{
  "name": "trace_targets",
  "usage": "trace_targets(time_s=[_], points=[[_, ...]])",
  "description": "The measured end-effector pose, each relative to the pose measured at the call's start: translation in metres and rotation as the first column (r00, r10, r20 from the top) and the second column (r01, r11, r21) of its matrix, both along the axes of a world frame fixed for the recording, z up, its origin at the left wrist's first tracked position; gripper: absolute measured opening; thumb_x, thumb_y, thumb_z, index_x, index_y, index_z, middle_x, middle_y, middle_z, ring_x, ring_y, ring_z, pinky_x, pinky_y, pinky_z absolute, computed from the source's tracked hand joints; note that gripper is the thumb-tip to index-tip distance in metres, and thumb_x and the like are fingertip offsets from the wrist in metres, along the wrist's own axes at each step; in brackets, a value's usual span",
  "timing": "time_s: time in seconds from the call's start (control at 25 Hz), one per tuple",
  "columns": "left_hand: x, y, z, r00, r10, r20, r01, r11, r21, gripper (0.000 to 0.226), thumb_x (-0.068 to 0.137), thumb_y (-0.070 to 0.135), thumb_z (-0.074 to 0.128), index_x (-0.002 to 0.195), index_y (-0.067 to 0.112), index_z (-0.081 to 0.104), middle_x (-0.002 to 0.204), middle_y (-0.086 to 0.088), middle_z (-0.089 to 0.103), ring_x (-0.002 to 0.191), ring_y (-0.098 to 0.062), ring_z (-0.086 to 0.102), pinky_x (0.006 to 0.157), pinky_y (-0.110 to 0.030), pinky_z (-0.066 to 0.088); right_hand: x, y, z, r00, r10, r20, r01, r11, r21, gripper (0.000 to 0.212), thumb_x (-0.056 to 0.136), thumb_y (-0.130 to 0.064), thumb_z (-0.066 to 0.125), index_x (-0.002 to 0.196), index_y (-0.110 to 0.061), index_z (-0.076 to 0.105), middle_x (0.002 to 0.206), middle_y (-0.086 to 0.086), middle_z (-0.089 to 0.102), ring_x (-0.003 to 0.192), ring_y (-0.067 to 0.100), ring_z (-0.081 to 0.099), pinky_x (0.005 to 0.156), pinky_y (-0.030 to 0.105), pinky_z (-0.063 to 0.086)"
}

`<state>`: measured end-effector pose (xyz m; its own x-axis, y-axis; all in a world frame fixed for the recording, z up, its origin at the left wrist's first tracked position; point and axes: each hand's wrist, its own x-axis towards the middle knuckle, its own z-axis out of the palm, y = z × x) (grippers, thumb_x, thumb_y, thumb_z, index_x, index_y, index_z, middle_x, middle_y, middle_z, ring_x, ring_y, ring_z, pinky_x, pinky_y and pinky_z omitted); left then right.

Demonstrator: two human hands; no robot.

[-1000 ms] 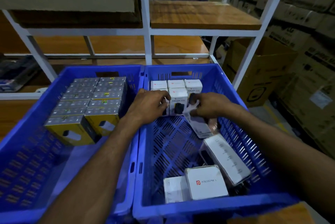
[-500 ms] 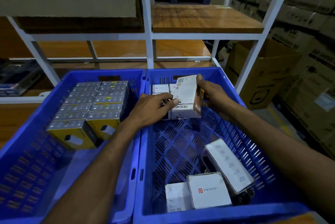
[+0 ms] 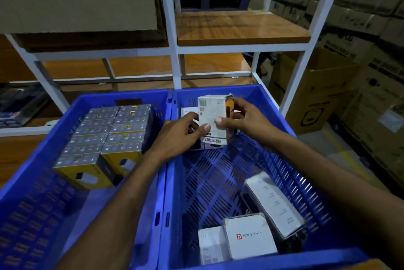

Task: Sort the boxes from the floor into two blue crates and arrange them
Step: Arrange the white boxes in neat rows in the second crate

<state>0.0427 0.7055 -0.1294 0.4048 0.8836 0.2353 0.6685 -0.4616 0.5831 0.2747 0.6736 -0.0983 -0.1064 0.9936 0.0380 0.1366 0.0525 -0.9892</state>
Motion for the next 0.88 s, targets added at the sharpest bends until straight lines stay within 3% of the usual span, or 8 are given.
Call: trace_targets(time_s=[0.12, 0.28, 0.4, 0.48, 0.56, 0.64, 0.76, 0.88], points=[[0.001, -0.002, 0.002, 0.999, 0.006, 0.038, -0.006, 1.0, -0.009, 0.069, 0.082, 0.07, 0.067, 0.137, 0.036, 0.042, 0.119, 0.014, 0.069, 0.09, -0.009, 0.07, 0.089, -0.041, 0.056, -0.001, -0.001, -0.001, 0.987, -0.047, 0.151, 0.032, 0.995, 0.097, 0.066, 0.074, -0.016, 0.092, 0.132, -0.021, 0.061, 0.12, -0.001, 0.072, 0.105, 0.013, 0.072, 0.088, 0.038, 0.063], [0.001, -0.002, 0.004, 0.991, -0.04, 0.13, 0.032, 0.998, 0.058, 0.101, 0.076, 0.055, 0.083, 0.153, 0.051, 0.017, 0.15, 0.017, 0.044, 0.086, -0.012, 0.062, 0.083, -0.037, 0.053, 0.005, -0.001, -0.007, 0.879, -0.135, 0.457, -0.001, 0.959, 0.284, 0.078, 0.061, -0.038, 0.096, 0.13, -0.039, 0.061, 0.121, -0.016, 0.064, 0.112, 0.006, 0.064, 0.095, 0.041, 0.058], [-0.001, -0.002, 0.002, 0.994, -0.106, 0.039, 0.102, 0.989, 0.11, 0.079, 0.082, 0.058, 0.077, 0.148, 0.046, 0.035, 0.141, 0.016, 0.054, 0.084, -0.006, 0.064, 0.087, -0.047, 0.055, 0.002, -0.003, -0.007, 0.733, -0.192, 0.653, -0.125, 0.905, 0.406, 0.077, 0.066, -0.048, 0.09, 0.135, -0.043, 0.056, 0.112, -0.027, 0.054, 0.11, 0.013, 0.054, 0.093, 0.047, 0.051], [-0.002, -0.002, 0.002, 0.984, -0.098, 0.151, 0.097, 0.995, 0.012, 0.068, 0.085, 0.057, 0.075, 0.142, 0.044, 0.04, 0.131, 0.018, 0.062, 0.082, -0.006, 0.068, 0.083, -0.044, 0.058, 0.009, 0.004, -0.008, 0.666, -0.228, 0.71, -0.133, 0.9, 0.414, 0.088, 0.066, -0.047, 0.09, 0.143, -0.042, 0.049, 0.125, -0.021, 0.055, 0.117, 0.015, 0.051, 0.095, 0.05, 0.049], [-0.001, -0.001, 0.002, 0.96, -0.046, 0.278, 0.067, 0.996, -0.065, 0.06, 0.088, 0.056, 0.072, 0.138, 0.042, 0.042, 0.132, 0.018, 0.063, 0.086, -0.011, 0.072, 0.083, -0.042, 0.06, 0.017, 0.007, -0.007, 0.821, -0.164, 0.547, -0.009, 0.954, 0.301, 0.096, 0.063, -0.031, 0.097, 0.144, -0.034, 0.046, 0.134, -0.008, 0.058, 0.119, 0.012, 0.058, 0.095, 0.046, 0.056], [0.0, -0.002, 0.004, 0.956, 0.009, 0.294, 0.026, 0.993, -0.116, 0.052, 0.092, 0.061, 0.064, 0.135, 0.038, 0.045, 0.133, 0.014, 0.065, 0.09, -0.007, 0.073, 0.087, -0.038, 0.059, 0.02, 0.006, -0.003, 0.975, -0.087, 0.205, 0.064, 0.991, 0.117, 0.093, 0.066, -0.01, 0.096, 0.144, -0.024, 0.047, 0.128, 0.0, 0.065, 0.108, 0.007, 0.068, 0.085, 0.034, 0.062], [0.001, -0.003, 0.004, 0.972, 0.035, 0.233, -0.002, 0.99, -0.141, 0.06, 0.093, 0.076, 0.042, 0.138, 0.036, 0.049, 0.124, 0.01, 0.07, 0.105, -0.004, 0.069, 0.098, -0.04, 0.054, 0.025, 0.009, 0.0, 0.986, -0.116, -0.121, 0.123, 0.991, 0.048, 0.086, 0.065, -0.004, 0.09, 0.143, -0.012, 0.053, 0.122, 0.002, 0.073, 0.109, 0.014, 0.072, 0.089, 0.033, 0.059], [-0.001, 0.001, -0.001, 0.966, 0.017, 0.258, 0.019, 0.99, -0.138, 0.084, 0.091, 0.073, 0.052, 0.158, 0.032, 0.025, 0.146, 0.008, 0.056, 0.119, -0.008, 0.064, 0.104, -0.04, 0.051, 0.032, 0.004, 0.007, 0.952, -0.282, 0.123, 0.209, 0.886, 0.414, 0.075, 0.067, -0.011, 0.094, 0.134, -0.022, 0.062, 0.128, -0.01, 0.066, 0.122, -0.001, 0.058, 0.097, 0.026, 0.053]])
